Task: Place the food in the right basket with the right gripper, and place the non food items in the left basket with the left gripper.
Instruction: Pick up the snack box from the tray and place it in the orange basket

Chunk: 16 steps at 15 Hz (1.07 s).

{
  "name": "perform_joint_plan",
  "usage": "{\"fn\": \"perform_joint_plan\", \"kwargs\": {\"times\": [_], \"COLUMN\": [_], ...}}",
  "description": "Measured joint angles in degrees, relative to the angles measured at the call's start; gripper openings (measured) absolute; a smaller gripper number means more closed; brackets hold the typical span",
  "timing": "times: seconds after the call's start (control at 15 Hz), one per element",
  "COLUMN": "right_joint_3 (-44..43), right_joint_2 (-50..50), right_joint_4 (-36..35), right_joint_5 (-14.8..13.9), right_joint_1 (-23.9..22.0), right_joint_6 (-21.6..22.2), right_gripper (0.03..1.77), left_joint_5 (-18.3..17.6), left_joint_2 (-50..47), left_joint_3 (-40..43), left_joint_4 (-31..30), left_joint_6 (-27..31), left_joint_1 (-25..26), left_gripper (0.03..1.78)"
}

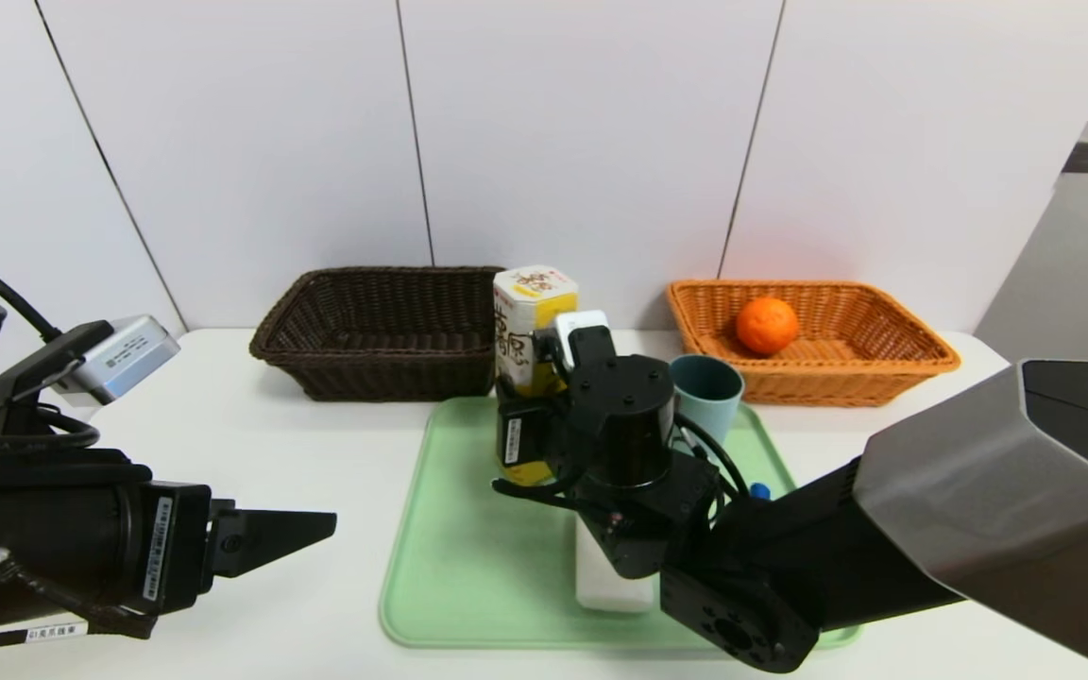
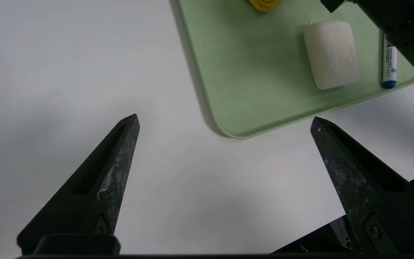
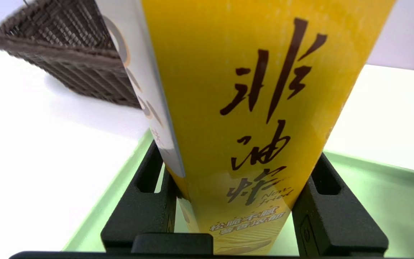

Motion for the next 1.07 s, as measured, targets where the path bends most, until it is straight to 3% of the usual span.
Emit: {"fn": "perform_joint_plan", "kwargs": {"times": [0.6,0.93,1.07], "right_joint_3": [1.67,0.79,-1.52], "right_joint_2": [-5.53,-14.96,-18.6], "right_joint_4": [2.04,9.31,13.09], "right_joint_5": [0.0,0.48,1.43], "right_joint_1": [1.13,-0.52,-4.33], "right_joint_6": [0.44,0.24,0.11], "right_gripper": [0.85,0.85,0.85], "left_joint_5": [-0.05,-0.05,0.0], "left_joint_2": [-1.29,-1.84,-1.93], "left_joint_3": [0.56,1.08,0.66], "left_joint_4": [0.09,0.02,-0.34], "left_joint_6": [-0.04,0.0,0.0], "left_joint_1": [0.0,0.0,0.0], "left_gripper": [1.69,1.69,1.69]}}
